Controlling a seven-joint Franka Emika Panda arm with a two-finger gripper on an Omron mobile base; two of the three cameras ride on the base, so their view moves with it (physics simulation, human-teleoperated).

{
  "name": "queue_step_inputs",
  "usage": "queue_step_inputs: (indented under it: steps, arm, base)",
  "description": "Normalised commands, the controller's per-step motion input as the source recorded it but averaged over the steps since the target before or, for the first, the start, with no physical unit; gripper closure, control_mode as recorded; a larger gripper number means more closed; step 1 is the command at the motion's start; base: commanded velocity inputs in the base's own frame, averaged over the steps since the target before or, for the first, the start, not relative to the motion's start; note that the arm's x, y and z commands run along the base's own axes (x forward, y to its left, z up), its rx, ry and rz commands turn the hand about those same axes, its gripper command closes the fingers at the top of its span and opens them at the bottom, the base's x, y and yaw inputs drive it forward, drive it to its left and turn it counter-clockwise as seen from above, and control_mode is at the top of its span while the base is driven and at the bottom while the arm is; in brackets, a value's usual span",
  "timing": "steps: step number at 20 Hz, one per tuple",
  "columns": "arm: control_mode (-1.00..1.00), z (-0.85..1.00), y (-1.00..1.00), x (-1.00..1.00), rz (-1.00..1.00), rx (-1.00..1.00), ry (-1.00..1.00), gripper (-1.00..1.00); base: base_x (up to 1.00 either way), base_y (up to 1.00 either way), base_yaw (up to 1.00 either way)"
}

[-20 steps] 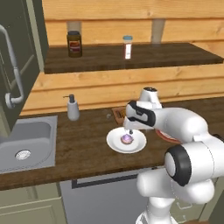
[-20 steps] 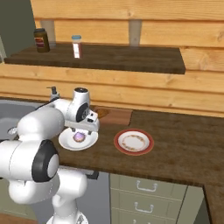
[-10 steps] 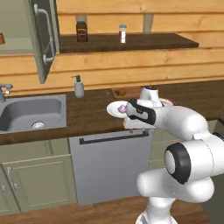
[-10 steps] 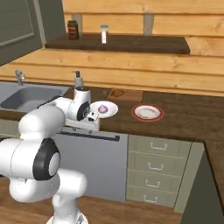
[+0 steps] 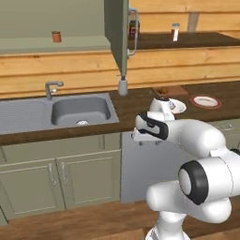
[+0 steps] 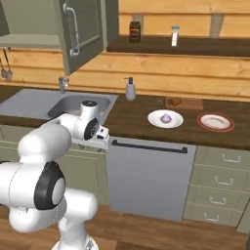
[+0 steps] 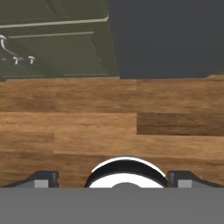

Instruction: From the different types of pastries on the counter, select a croissant and place it on the cutting board. Then retrieve a jar of jam from the cabinet and place it alongside the croissant on the cutting board.

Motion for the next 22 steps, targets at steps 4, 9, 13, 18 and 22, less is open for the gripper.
queue_step_inputs:
  steps: [4, 9, 13, 18, 22]
  arm:
    - [1.00, 0.00, 0.00, 0.00, 0.00, 0.00, 0.00, -1.00]
    - [1.00, 0.00, 0.00, 0.00, 0.00, 0.00, 0.00, -1.00]
    - [1.00, 0.00, 0.00, 0.00, 0.00, 0.00, 0.00, -1.00]
    - [1.00, 0.00, 0.00, 0.00, 0.00, 0.00, 0.00, -1.00]
    - [1.00, 0.00, 0.00, 0.00, 0.00, 0.00, 0.00, -1.00]
  base:
    - [-0.32, 1.00, -0.01]
    - [-0.30, 1.00, -0.03]
    - [0.35, 0.91, -0.09]
    - [0.90, 0.38, -0.03]
    - [1.00, 0.00, 0.00]
